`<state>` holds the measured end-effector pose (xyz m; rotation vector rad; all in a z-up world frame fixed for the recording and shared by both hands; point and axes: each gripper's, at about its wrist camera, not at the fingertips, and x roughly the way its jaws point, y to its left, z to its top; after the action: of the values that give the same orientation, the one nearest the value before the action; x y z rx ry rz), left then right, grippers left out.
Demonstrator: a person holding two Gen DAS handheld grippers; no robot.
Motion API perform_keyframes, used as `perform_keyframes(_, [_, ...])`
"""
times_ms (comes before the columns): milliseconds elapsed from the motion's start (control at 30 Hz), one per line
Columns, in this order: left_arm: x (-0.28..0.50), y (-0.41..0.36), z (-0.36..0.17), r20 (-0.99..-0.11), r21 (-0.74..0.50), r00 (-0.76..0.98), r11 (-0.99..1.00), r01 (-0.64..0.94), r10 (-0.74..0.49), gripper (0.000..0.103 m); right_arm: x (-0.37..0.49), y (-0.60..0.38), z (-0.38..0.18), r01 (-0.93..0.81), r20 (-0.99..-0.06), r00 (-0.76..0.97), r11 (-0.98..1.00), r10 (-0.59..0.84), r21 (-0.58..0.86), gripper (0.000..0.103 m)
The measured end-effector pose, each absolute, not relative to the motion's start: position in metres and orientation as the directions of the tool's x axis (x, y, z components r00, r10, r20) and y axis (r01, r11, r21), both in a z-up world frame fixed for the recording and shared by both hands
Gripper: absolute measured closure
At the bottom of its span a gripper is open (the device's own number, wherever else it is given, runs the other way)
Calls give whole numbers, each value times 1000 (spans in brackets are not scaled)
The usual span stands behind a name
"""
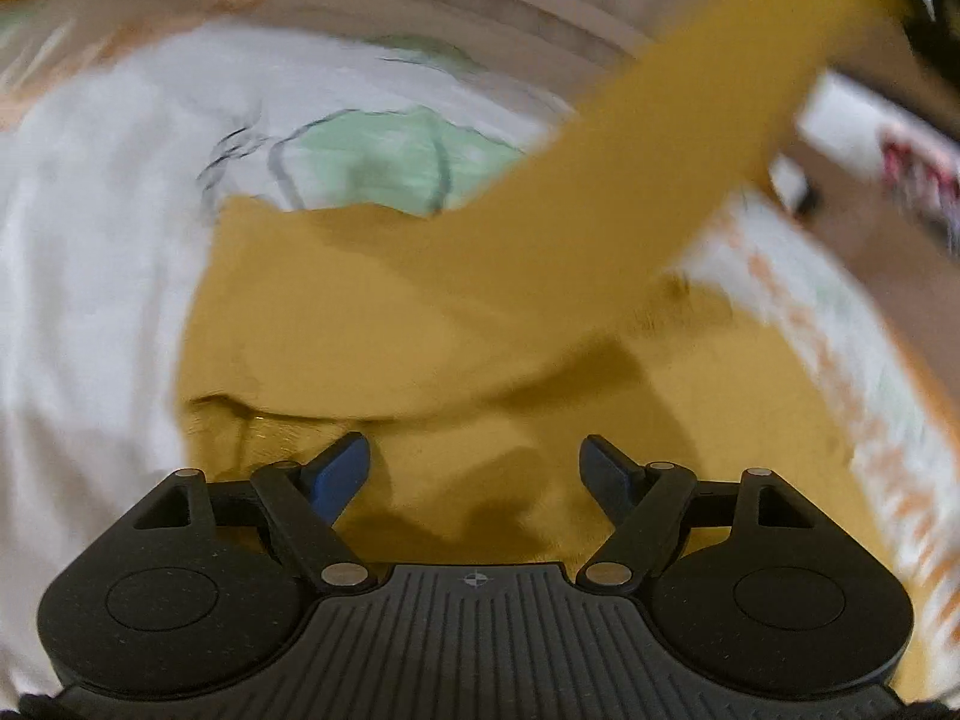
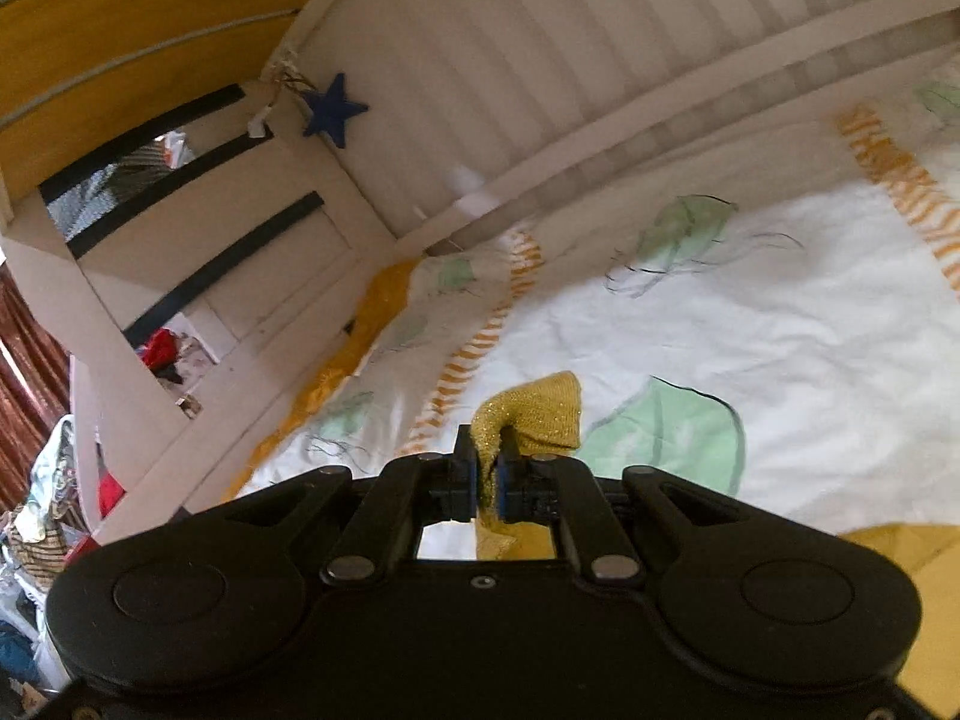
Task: Fold small clothes
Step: 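Lift the hem with the right gripper and fold it toward the collar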
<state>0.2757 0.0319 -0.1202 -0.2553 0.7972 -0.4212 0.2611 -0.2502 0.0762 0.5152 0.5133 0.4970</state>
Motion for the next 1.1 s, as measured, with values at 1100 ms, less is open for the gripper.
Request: perform_keyframes(1100, [275, 32, -114, -692, -260, 645, 946, 195, -323, 27, 209, -326, -83, 13, -669, 737, 988, 96, 155, 80])
